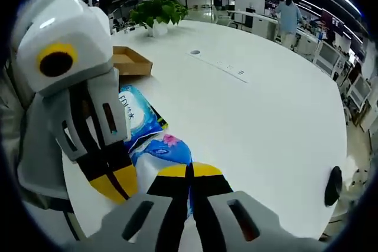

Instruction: Operate the shoe box by opening the lid, removing the specified soft item, and placing it in the target area until the item is outside and the box remains undamaged.

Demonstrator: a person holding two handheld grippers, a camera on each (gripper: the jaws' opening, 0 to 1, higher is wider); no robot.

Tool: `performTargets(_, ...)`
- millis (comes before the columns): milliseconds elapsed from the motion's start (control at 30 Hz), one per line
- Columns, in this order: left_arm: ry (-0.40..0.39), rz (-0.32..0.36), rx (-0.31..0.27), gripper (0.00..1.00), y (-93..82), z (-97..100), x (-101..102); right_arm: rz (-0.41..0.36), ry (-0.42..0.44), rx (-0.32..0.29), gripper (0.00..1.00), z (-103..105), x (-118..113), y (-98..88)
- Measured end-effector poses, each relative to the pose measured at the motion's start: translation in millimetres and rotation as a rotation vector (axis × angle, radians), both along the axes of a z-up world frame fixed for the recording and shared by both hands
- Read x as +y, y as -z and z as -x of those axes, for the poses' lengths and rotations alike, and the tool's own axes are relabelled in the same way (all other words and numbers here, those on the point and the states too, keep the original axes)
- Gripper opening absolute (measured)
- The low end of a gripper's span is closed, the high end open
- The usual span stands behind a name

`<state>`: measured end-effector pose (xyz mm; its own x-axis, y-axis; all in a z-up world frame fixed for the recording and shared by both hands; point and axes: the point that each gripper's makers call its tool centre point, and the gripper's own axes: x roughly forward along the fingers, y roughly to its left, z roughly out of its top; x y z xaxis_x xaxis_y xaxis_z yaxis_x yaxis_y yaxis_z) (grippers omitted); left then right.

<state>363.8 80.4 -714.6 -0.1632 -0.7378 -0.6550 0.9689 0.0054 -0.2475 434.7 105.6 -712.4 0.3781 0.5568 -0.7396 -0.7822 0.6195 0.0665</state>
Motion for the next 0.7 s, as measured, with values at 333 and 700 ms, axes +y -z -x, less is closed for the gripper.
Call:
performTargets(333, 0.009, -0.029, -0.003, 0.0, 12.1, 2.0, 0.6, 0.05, -0.025, -0.006, 0.0, -0.4, -0.2, 15.1)
performTargets(700, -0.023, -0.049, -0.002, 0.0, 17.4, -5.4, 3.7, 0.089, -0.019, -0.031, 0.01, -7.4, -2.9, 21.9)
